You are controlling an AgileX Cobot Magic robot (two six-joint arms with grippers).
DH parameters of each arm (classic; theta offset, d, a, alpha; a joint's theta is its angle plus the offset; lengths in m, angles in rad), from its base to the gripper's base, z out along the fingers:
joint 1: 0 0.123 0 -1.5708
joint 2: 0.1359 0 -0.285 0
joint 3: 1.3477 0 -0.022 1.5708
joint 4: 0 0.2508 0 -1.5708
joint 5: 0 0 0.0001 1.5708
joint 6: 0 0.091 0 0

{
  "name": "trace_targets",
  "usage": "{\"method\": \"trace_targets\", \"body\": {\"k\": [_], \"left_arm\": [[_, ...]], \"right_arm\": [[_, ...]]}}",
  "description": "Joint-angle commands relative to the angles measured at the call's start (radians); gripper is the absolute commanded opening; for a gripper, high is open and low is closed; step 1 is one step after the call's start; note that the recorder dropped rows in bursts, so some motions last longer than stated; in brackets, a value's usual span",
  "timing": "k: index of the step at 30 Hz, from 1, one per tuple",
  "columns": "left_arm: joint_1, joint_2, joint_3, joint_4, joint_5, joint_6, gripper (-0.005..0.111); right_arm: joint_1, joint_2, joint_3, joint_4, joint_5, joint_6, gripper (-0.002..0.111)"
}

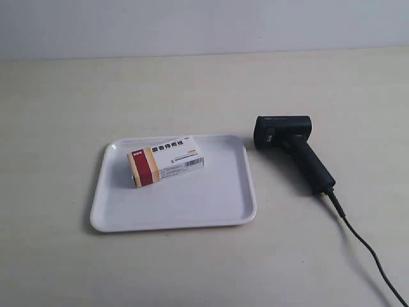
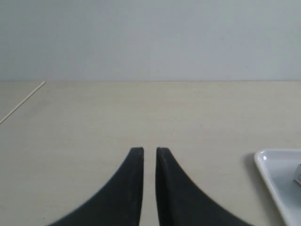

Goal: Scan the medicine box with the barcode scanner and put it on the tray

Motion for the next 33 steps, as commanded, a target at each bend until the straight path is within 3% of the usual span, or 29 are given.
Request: {"method": "trace_targets", "body": {"k": [1, 6, 13, 16, 33], "left_arm": [[-0.008, -0.007, -0.001, -0.010, 0.004, 0.007, 0.012], [-0.008, -0.007, -0.001, -0.010, 0.004, 0.007, 0.012], [-0.008, -0.007, -0.001, -0.008, 0.004, 0.007, 0.012], [-0.008, -0.007, -0.001, -0.008, 0.004, 0.007, 0.012], [-0.008, -0.007, -0.001, -0.008, 0.004, 0.007, 0.012]], "right_arm": [[0.003, -0.139, 0.064, 0.004, 0.009, 0.002, 0.000], [-0.007, -0.232, 0.068, 0.004, 0.036, 0.002, 0.000], [-0.257, -0.235, 0.106, 0.007, 0.022, 0.002, 0.000], [-0.308, -0.235, 0.106, 0.005, 0.006, 0.002, 0.000], [-0.306, -0.235, 0.106, 0.007, 0.027, 0.002, 0.000]]}}
